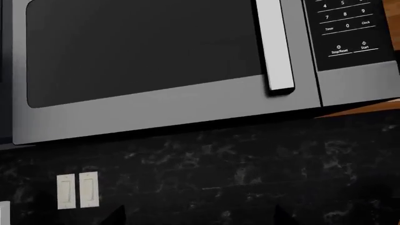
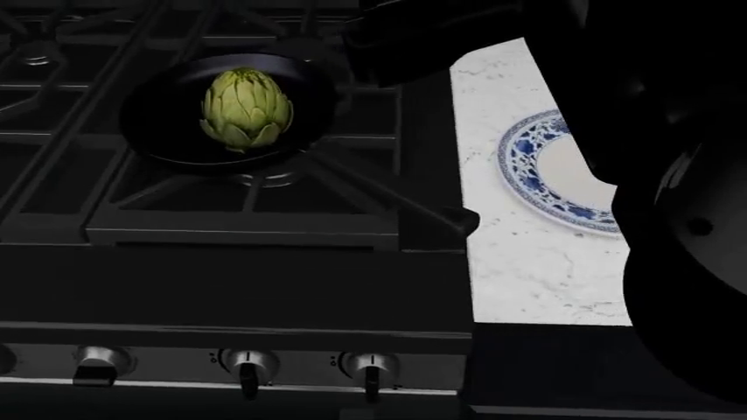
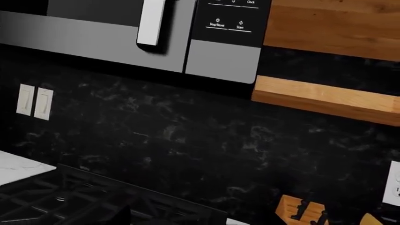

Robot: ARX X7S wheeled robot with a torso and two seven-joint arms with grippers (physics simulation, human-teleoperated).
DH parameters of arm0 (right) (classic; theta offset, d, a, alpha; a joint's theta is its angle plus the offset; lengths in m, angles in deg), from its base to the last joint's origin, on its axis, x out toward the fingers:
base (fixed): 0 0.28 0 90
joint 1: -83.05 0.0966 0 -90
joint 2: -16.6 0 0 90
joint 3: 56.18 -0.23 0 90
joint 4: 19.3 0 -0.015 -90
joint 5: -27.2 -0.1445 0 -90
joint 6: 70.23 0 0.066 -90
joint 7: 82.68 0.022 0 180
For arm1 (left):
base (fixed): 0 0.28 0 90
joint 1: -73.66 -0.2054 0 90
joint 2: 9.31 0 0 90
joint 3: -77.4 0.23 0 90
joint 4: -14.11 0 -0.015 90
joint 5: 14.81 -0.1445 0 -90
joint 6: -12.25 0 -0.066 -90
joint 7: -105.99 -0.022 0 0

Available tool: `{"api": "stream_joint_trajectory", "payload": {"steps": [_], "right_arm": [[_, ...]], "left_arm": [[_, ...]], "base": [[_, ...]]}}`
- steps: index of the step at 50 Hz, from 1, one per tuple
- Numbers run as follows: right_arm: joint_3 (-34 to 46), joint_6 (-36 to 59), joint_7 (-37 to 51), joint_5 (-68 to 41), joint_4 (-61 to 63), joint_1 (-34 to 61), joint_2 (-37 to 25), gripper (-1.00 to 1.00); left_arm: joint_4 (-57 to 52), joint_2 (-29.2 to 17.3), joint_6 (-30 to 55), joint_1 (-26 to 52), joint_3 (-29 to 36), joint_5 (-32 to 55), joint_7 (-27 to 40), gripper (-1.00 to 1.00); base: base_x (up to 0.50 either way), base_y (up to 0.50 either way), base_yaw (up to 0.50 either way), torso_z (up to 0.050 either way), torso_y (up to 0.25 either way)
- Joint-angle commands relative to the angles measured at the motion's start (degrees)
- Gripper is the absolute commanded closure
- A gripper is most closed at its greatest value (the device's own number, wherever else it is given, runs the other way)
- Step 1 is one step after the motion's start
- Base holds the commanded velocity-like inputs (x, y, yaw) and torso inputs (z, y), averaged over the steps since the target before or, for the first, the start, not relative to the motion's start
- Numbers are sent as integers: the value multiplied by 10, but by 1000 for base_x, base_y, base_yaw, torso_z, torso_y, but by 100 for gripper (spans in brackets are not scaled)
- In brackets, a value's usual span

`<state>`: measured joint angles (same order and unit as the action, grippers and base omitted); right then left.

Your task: Pick the artichoke from the pan and place it on the plate.

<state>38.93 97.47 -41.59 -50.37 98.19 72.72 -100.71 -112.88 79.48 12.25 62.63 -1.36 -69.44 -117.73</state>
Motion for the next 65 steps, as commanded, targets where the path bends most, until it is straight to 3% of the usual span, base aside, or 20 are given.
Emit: {"api": "stream_joint_trajectory", "payload": {"steps": [1, 25, 65], "right_arm": [[-9, -19, -11, 7, -3, 7, 11, -100], [10, -50, -34, 34, -19, -12, 9, -100], [15, -69, -35, 13, -25, -39, 5, -100]], "left_arm": [[33, 12, -1, 3, -11, -36, -34, -100], [25, 5, -12, -17, -31, 51, 40, -100], [27, 3, -14, -28, -21, 51, 44, -100]], "base": [[0, 0, 0, 0, 0], [120, 0, 0, 0, 0], [249, 0, 0, 0, 0]]}}
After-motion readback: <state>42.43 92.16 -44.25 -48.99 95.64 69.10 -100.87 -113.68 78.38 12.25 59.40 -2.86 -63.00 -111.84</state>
